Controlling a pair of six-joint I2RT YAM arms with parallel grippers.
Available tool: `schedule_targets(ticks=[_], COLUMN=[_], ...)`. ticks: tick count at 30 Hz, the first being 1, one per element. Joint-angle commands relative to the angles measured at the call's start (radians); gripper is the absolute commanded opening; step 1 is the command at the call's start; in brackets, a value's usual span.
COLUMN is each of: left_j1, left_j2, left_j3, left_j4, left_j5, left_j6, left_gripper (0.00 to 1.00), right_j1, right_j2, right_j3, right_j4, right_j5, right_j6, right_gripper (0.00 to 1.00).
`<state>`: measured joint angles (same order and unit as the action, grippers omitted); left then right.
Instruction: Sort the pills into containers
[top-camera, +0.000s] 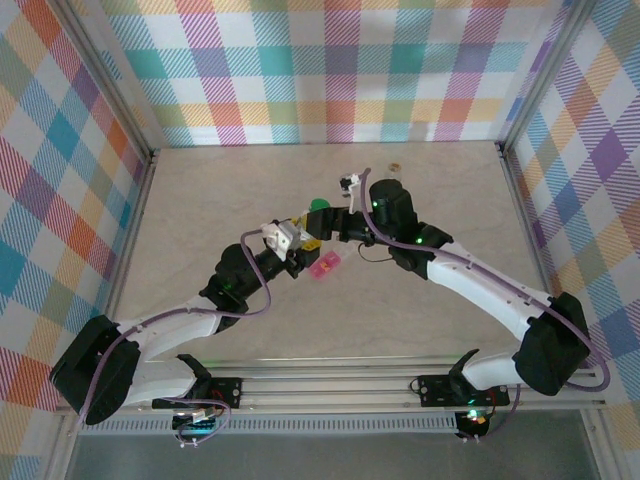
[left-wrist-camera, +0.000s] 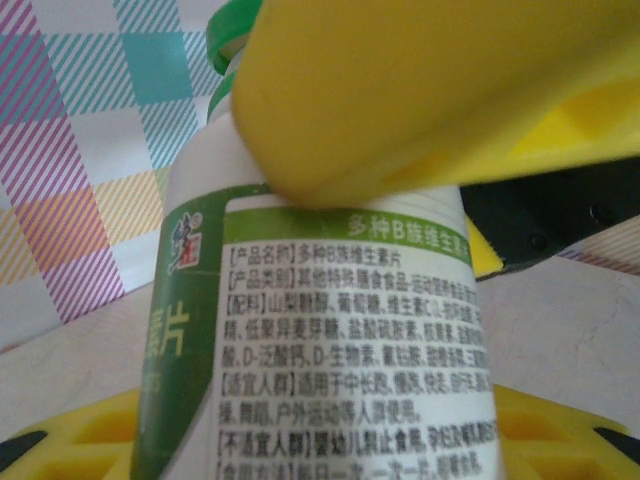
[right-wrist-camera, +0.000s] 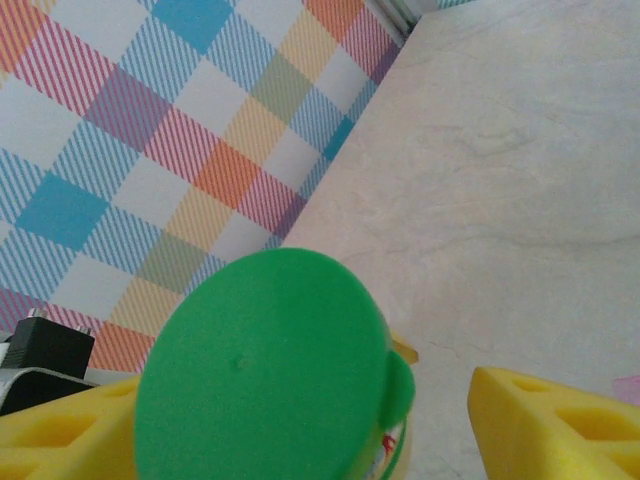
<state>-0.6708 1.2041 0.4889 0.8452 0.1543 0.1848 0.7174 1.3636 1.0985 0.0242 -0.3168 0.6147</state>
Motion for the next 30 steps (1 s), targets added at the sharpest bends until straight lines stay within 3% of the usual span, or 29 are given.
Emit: schedule_targets(ticks=[1,5,11,15,20,24,26,30], left_j1=[0.002,-0.004,-0.018,-0.021,-0.027,-0.029,-0.030,-0.030], left_j2=[0.003,0.012,0.015,0.016,0.026,0.027,0.024,0.007], left_j3=[0.045,0.053,0.067,0.096,0.108,0.114,0.111,0.102], left_j4=[0.064,0.062,0.031,-0.036,-0.061,-0.077,-0.080,-0.090], left_j5=[0.025,0.030,0.038,0.044,0.036,0.027,0.020,0.004], left_j6=[0.017,0.020,0.034,0.055,0.070,0.077,0.080,0.090], left_gripper=[0.00,0.00,0.00,0.03,0.37,0.57,1.00,1.00], right_j1=[0.014,0.022,0.030,0.034,0.036,0.036,0.036,0.036], right_j2=[0.006,0.004,-0.009,-0.035,-0.062,-0.076,-0.088,-0.112], right_j3=[0.037,0.046,0.032,0.008,-0.018,-0.022,-0.025,-0.025], right_j4=[0.046,0.051,0.089,0.102,0.106,0.081,0.064,0.031], right_j5=[-0.047,-0.056,-0.058,-0.021,0.021,0.056,0.083,0.138], right_j6=[0.018,0.008,-0.022,-0.057,-0.092,-0.117,-0.135,-0.178], right_gripper=[0.71,0.64,0.40,0.31,0.30,0.30,0.30,0.30])
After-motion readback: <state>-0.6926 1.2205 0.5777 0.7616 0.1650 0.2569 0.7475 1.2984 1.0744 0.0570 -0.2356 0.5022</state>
